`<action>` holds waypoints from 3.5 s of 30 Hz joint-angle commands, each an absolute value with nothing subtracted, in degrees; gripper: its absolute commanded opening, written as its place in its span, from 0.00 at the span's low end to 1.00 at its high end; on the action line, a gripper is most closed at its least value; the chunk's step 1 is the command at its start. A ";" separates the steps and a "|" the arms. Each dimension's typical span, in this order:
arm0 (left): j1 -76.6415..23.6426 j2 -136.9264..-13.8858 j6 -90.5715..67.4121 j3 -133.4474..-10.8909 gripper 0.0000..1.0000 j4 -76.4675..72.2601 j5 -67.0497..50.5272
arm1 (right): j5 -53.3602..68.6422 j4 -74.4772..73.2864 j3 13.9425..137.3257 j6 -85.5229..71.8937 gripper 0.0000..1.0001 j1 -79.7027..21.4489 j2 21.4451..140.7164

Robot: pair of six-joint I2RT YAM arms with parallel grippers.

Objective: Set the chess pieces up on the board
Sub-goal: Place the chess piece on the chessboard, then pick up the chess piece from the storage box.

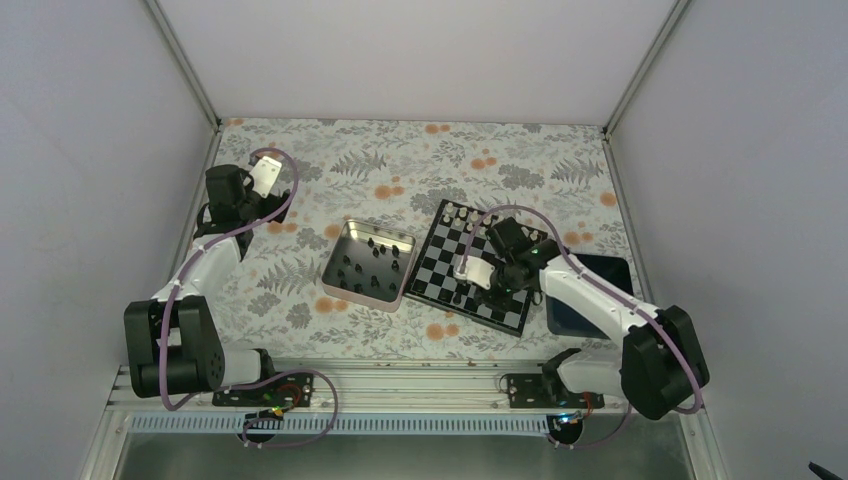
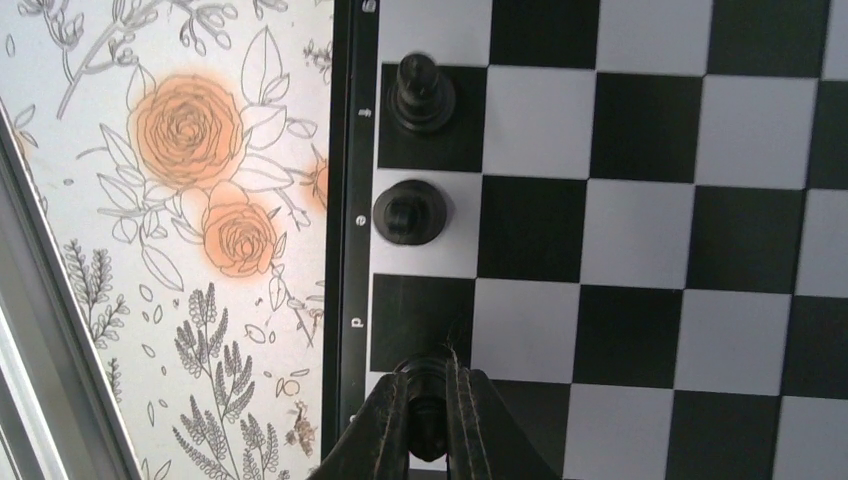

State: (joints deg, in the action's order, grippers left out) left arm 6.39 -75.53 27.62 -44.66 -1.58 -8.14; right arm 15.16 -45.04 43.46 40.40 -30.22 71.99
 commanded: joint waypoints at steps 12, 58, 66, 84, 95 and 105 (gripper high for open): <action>6.70 -76.31 27.69 -45.52 1.00 -1.62 -7.29 | 14.53 -45.20 37.85 44.60 0.04 -27.91 66.06; 6.68 -76.57 28.14 -45.09 1.00 -1.78 -7.43 | 14.01 -45.31 47.11 43.30 0.46 -27.57 68.20; 6.68 -75.96 28.04 -45.11 1.00 -1.63 -8.58 | 17.59 -43.29 67.02 39.91 0.52 -30.06 80.78; 6.68 -75.96 27.86 -45.07 1.00 -1.48 -10.10 | 7.97 -45.72 98.39 30.46 0.33 -45.43 118.27; 6.72 -76.03 27.69 -45.04 1.00 -1.50 -10.46 | 4.90 -46.31 96.96 28.95 0.30 -45.50 120.89; 6.68 -76.41 27.77 -44.91 1.00 -1.76 -10.46 | 5.54 -46.58 96.70 29.31 0.29 -45.44 123.20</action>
State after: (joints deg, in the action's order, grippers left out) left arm 6.39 -76.64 27.81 -44.69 -1.15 -9.17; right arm 5.67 -46.09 96.36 29.91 -45.30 121.95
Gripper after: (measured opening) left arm 0.999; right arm 0.287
